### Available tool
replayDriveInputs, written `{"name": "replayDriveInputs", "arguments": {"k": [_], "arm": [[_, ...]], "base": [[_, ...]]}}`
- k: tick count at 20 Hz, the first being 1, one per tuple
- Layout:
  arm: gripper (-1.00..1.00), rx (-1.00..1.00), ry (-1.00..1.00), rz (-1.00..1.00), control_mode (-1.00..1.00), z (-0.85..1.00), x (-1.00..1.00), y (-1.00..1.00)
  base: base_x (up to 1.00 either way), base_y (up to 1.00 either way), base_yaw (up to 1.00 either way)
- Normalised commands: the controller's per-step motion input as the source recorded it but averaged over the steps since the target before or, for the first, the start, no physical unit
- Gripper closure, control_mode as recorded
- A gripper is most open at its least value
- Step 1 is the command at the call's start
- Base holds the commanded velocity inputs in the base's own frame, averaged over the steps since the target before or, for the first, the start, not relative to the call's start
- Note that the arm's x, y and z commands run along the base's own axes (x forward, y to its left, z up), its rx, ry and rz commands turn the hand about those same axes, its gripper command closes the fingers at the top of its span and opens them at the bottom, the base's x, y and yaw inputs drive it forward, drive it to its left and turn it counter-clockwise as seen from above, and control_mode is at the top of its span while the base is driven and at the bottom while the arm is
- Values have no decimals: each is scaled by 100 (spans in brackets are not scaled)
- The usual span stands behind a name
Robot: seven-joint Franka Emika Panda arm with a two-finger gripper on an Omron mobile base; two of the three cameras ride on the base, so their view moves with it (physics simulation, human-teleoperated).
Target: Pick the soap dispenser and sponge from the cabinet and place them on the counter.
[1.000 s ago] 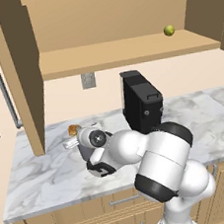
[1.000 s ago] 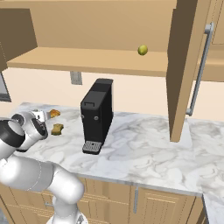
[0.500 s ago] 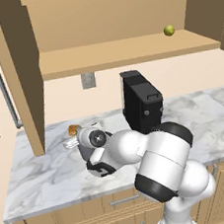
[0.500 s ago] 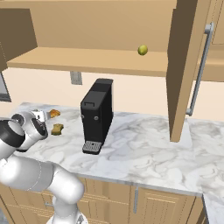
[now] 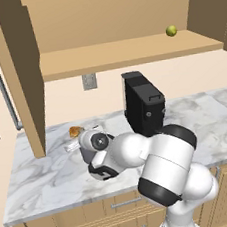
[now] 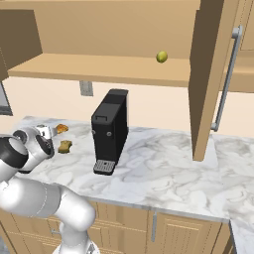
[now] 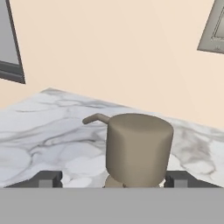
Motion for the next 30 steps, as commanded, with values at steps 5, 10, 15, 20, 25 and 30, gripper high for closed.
{"name": "replayDriveInputs", "arguments": {"k": [5,10,15,20,25,30], "arm": [[-100,0,3,0,-100,-12,-16,-4],[-100,0,3,0,-100,-8,-17,-2],[-100,0,1,0,-100,0,-21,0],[-100,0,3,0,-100,-9,-3,0],[-100,0,3,-3,-100,-28,22,-11],[-100,-2,3,-5,-100,-32,17,-10]], "base": [[0,0,0],[0,0,0],[0,0,0],[0,0,0],[0,0,0],[0,0,0]]}}
